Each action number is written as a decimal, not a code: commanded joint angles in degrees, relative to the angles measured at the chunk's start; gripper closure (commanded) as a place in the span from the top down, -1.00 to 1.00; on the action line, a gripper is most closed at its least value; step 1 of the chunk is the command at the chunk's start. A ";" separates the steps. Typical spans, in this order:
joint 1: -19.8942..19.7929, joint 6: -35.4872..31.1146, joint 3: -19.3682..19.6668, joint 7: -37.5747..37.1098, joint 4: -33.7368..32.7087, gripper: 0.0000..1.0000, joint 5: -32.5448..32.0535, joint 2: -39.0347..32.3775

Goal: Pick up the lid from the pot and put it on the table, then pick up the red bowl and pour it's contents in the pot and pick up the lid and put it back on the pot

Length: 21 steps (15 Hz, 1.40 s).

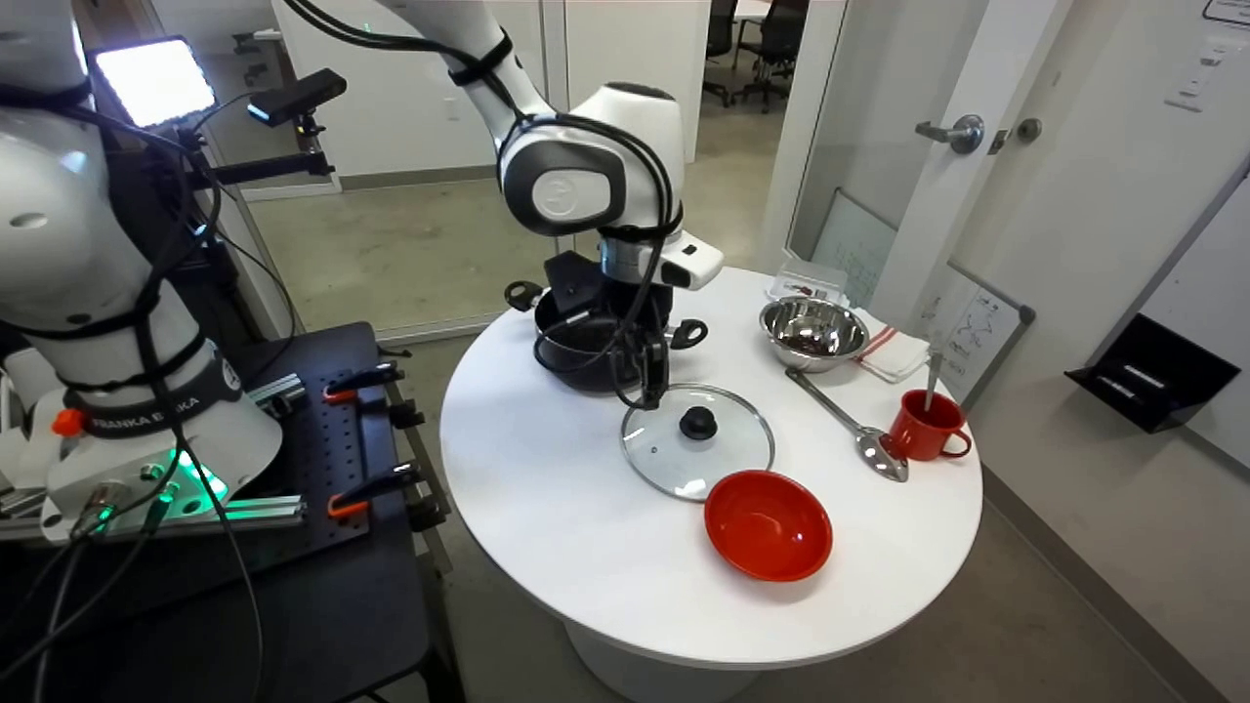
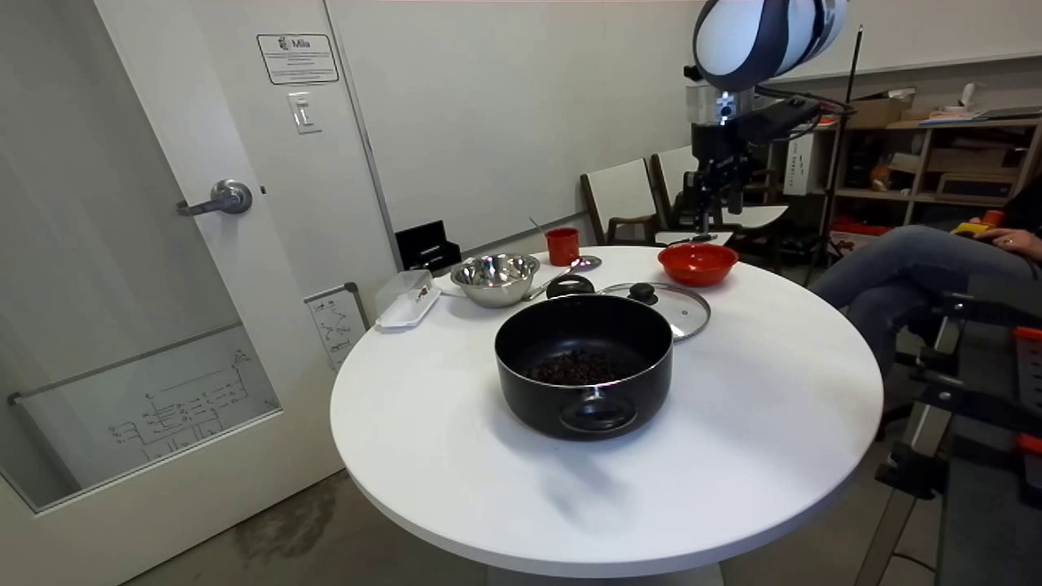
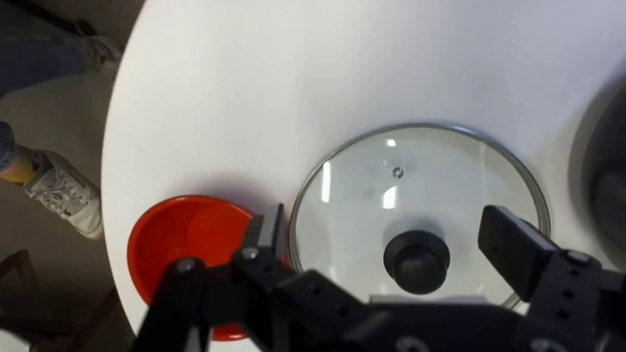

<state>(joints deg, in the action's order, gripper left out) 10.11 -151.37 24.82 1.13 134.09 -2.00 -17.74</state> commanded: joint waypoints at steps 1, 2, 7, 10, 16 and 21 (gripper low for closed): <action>-5.34 15.04 -4.99 -1.90 -5.09 1.00 -7.60 3.84; -6.51 18.75 -6.58 -0.99 -6.39 1.00 -8.62 4.11; -11.34 20.85 -15.34 7.14 -8.00 1.00 -5.22 2.67; -12.92 13.98 -17.72 7.89 -7.65 1.00 -4.99 0.77; -15.11 4.62 -19.19 7.81 -7.83 1.00 -4.83 -2.91; -16.75 0.12 -20.88 10.21 -8.65 1.00 -4.28 -4.38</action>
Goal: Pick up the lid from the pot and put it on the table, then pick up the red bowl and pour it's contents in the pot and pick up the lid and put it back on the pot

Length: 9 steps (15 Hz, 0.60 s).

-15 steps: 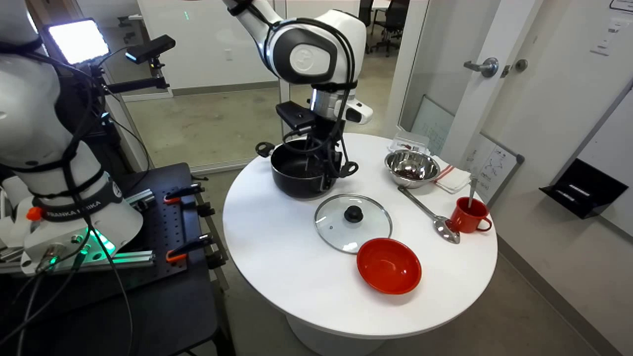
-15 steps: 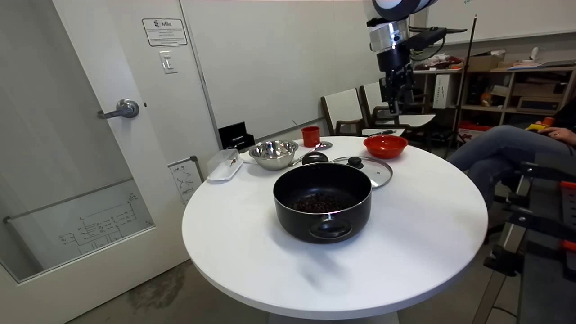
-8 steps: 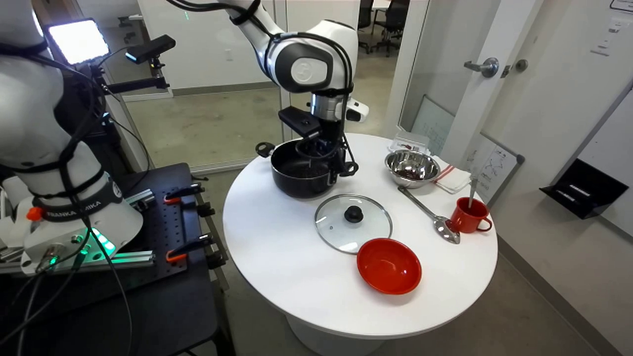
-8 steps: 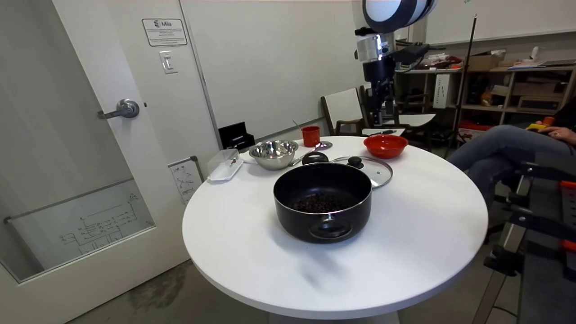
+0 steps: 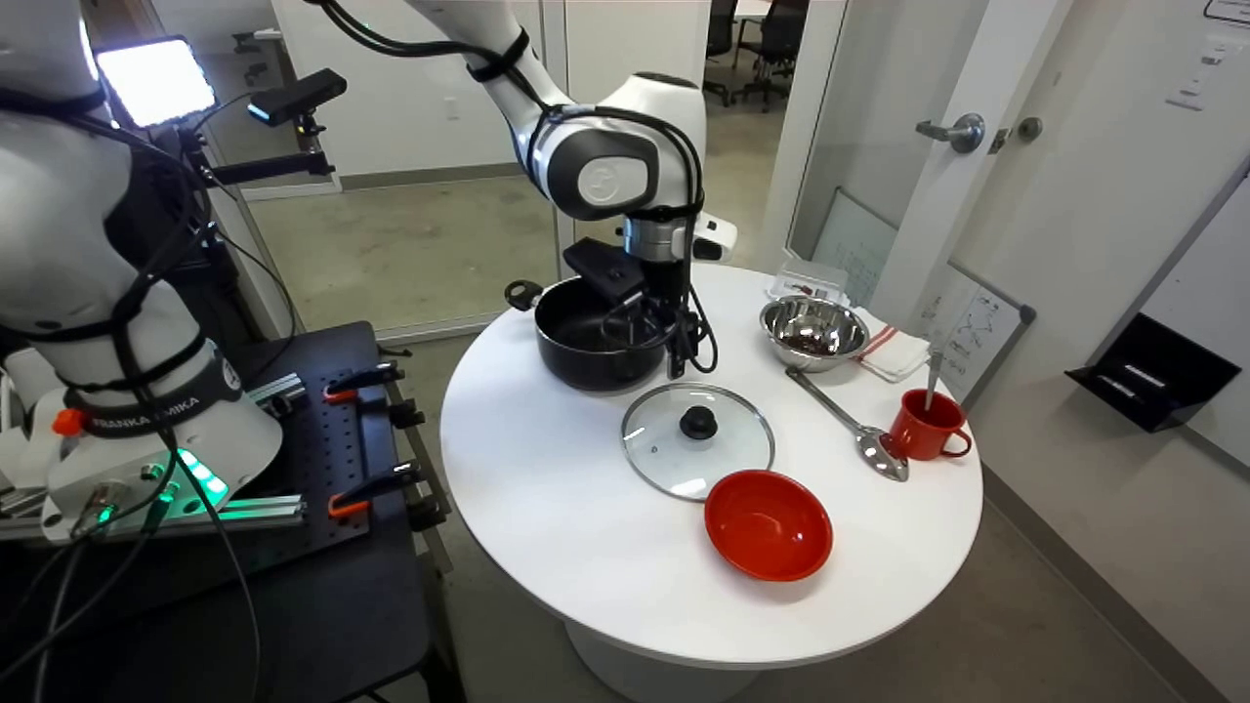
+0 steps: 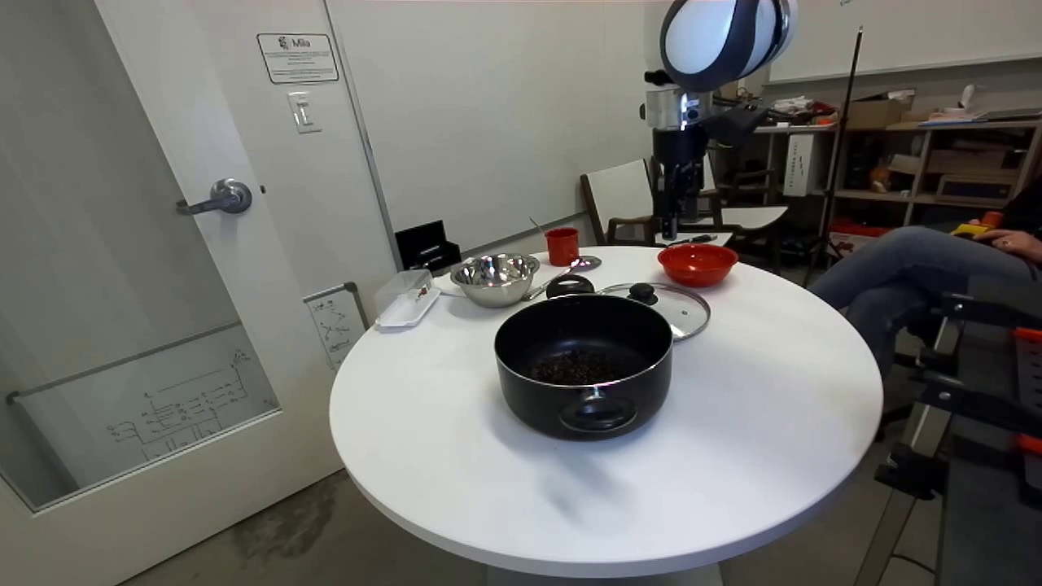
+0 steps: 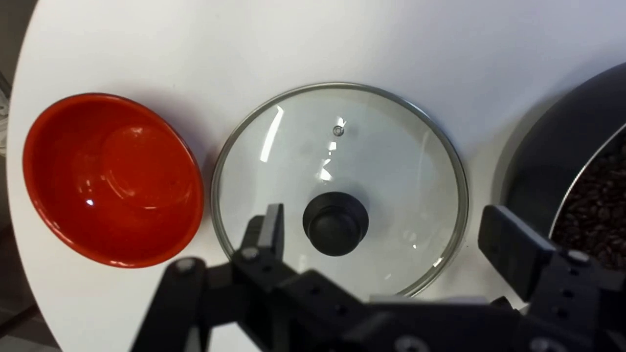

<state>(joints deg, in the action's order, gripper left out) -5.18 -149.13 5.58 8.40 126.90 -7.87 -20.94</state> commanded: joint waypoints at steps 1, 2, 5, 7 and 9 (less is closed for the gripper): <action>-1.77 -2.23 -2.05 3.65 -2.60 1.00 1.73 -1.86; -2.05 -2.26 -2.44 4.16 -3.60 1.00 1.94 -2.48; -2.69 1.52 -3.28 5.69 -8.47 1.00 2.75 -4.94; -1.70 -0.24 -2.34 3.63 -5.60 1.00 1.40 -3.15; -1.89 0.15 -2.45 4.01 -6.82 1.00 1.51 -4.05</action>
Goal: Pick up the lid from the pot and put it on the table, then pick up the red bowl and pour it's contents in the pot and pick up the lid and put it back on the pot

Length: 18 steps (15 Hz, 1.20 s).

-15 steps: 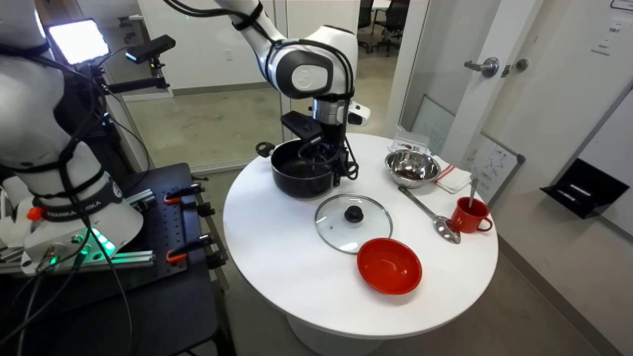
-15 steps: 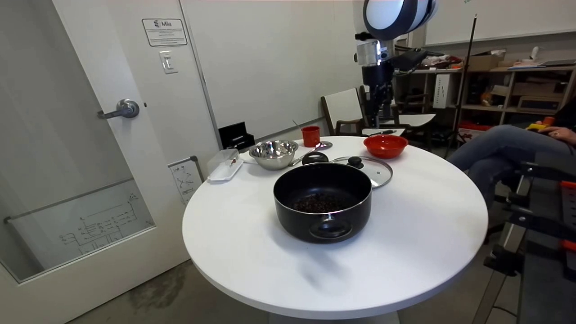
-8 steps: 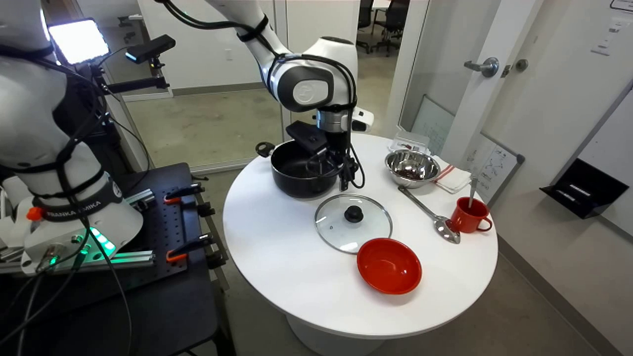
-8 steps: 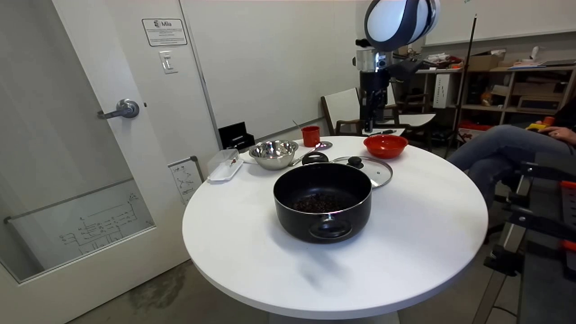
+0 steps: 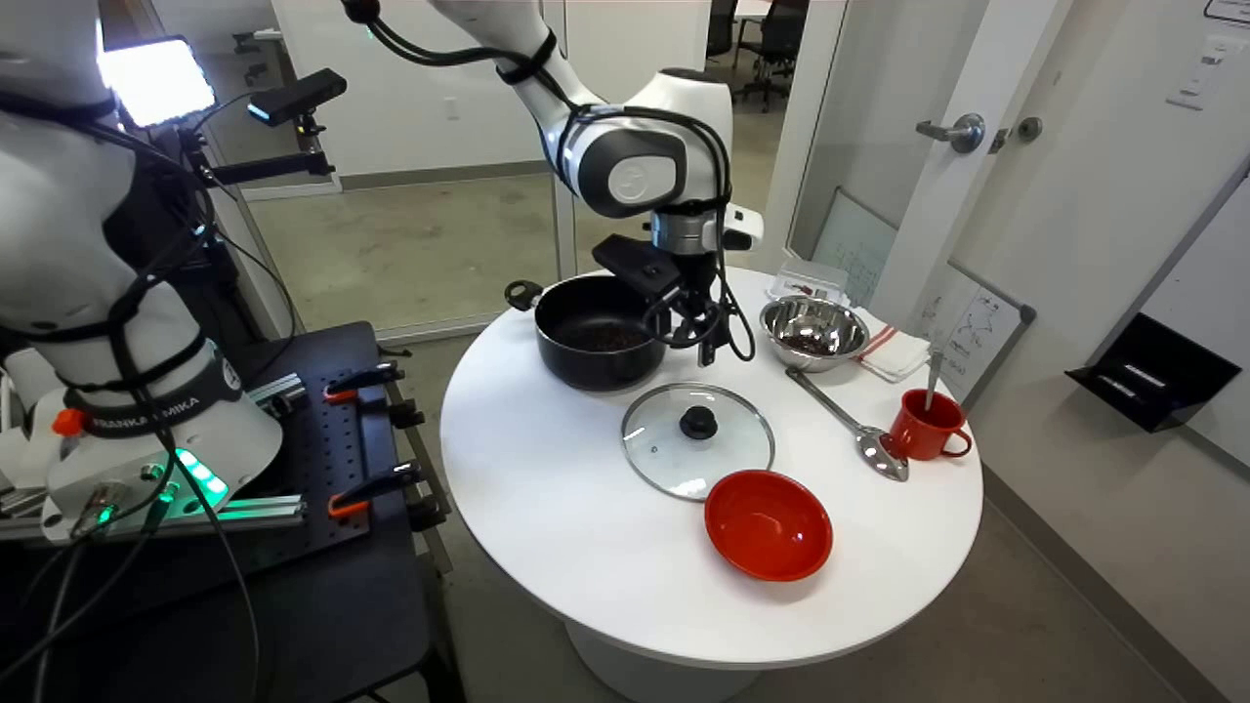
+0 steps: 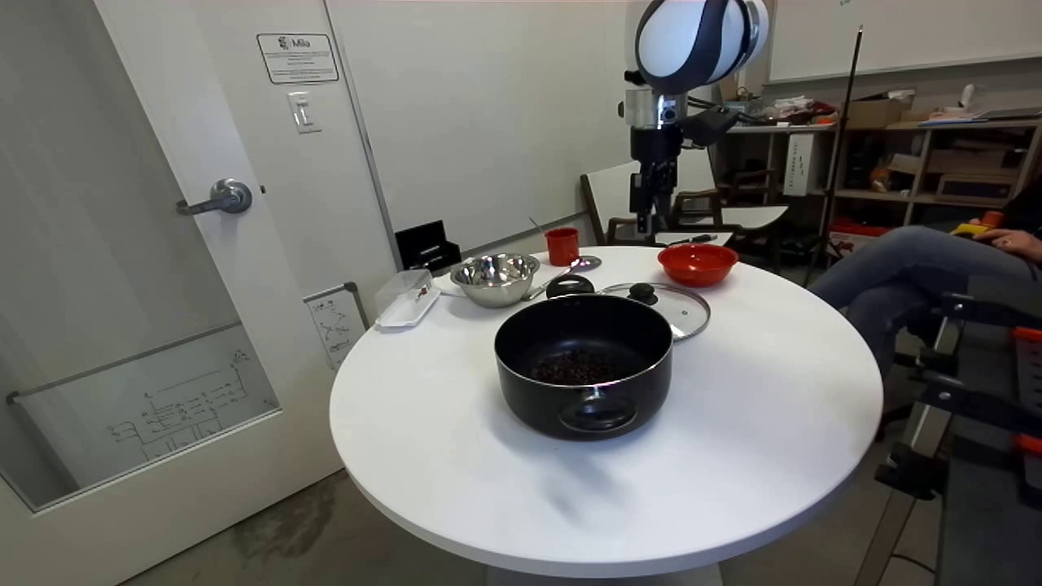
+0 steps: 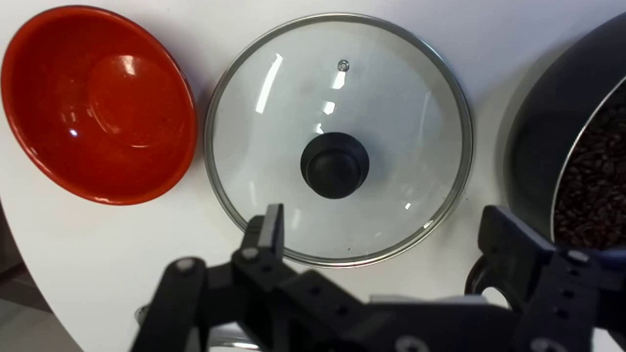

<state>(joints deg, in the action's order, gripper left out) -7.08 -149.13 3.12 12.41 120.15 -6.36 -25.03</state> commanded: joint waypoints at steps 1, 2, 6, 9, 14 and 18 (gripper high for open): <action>-0.03 0.19 -0.01 0.05 -0.30 1.00 0.01 -0.19; -0.04 0.19 -0.02 0.07 -0.40 1.00 0.01 -0.32; 0.95 0.52 -0.60 -3.35 -1.96 1.00 1.57 -1.26; 1.89 0.80 -0.83 -5.79 -4.22 1.00 2.06 -3.23; 4.16 2.21 1.90 -12.07 -9.18 1.00 0.20 -8.63; 4.85 3.28 3.26 -15.45 -11.36 1.00 0.81 -10.92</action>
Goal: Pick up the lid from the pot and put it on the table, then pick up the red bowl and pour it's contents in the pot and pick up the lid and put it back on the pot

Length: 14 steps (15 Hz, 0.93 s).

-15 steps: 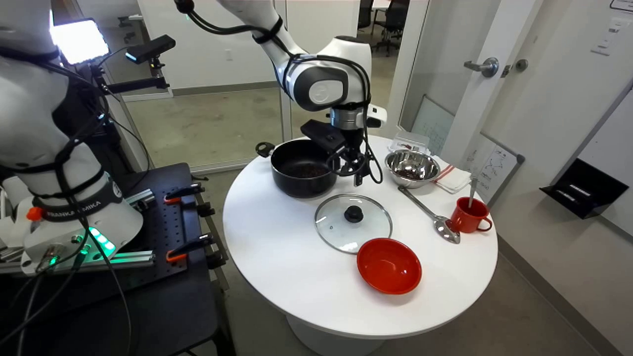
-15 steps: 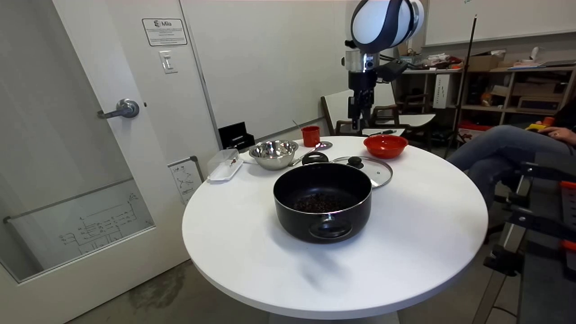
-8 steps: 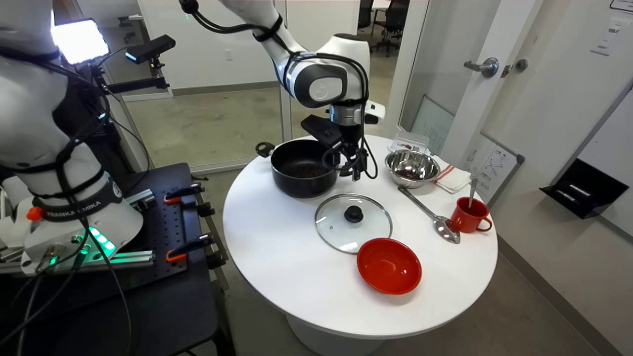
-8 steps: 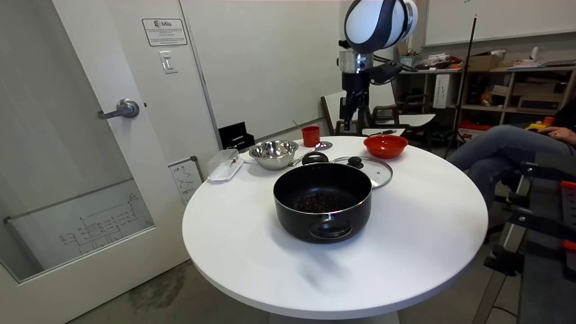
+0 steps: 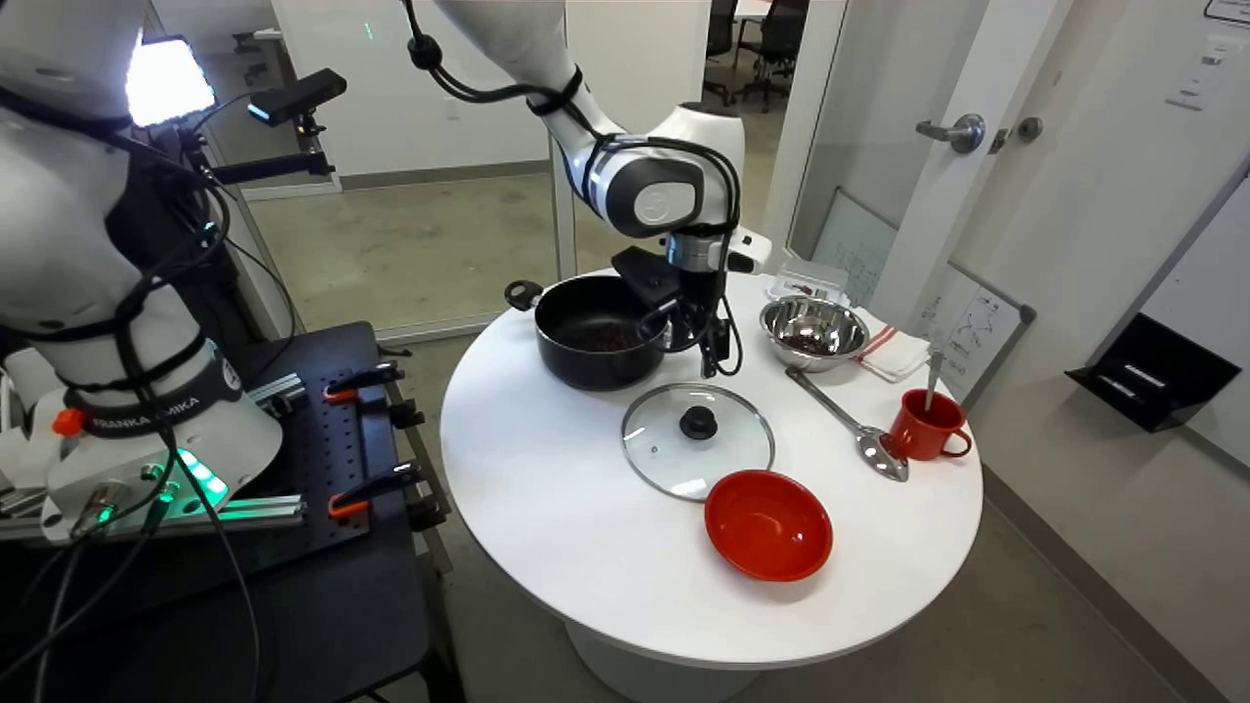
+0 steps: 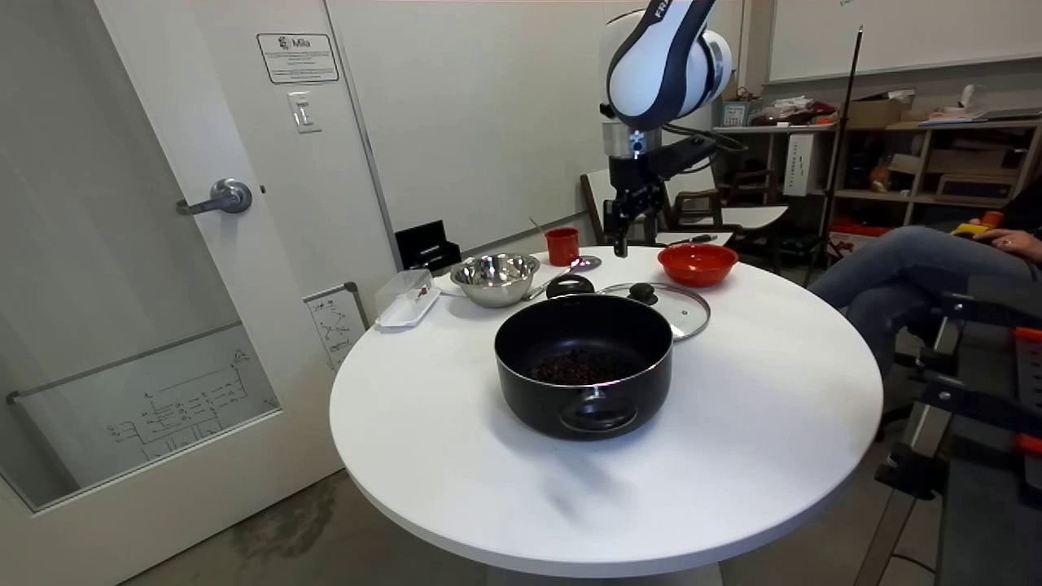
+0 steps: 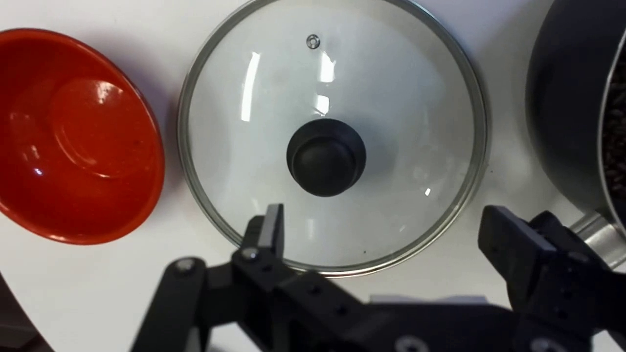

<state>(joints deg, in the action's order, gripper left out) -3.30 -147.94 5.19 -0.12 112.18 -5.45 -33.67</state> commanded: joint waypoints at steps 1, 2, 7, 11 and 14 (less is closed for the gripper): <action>1.25 2.04 1.56 -3.90 -3.93 1.00 -0.06 -2.85; 0.91 2.49 1.40 -4.25 -4.55 1.00 0.50 -3.36; -3.92 5.97 -1.88 -4.01 -7.62 1.00 9.23 -4.82; -4.28 6.10 -1.03 -6.05 -8.89 1.00 12.31 -5.66; -1.73 5.59 1.24 -9.70 -8.99 1.00 9.68 -6.50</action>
<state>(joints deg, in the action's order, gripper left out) -7.45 -143.35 4.61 -5.99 105.32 5.46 -38.30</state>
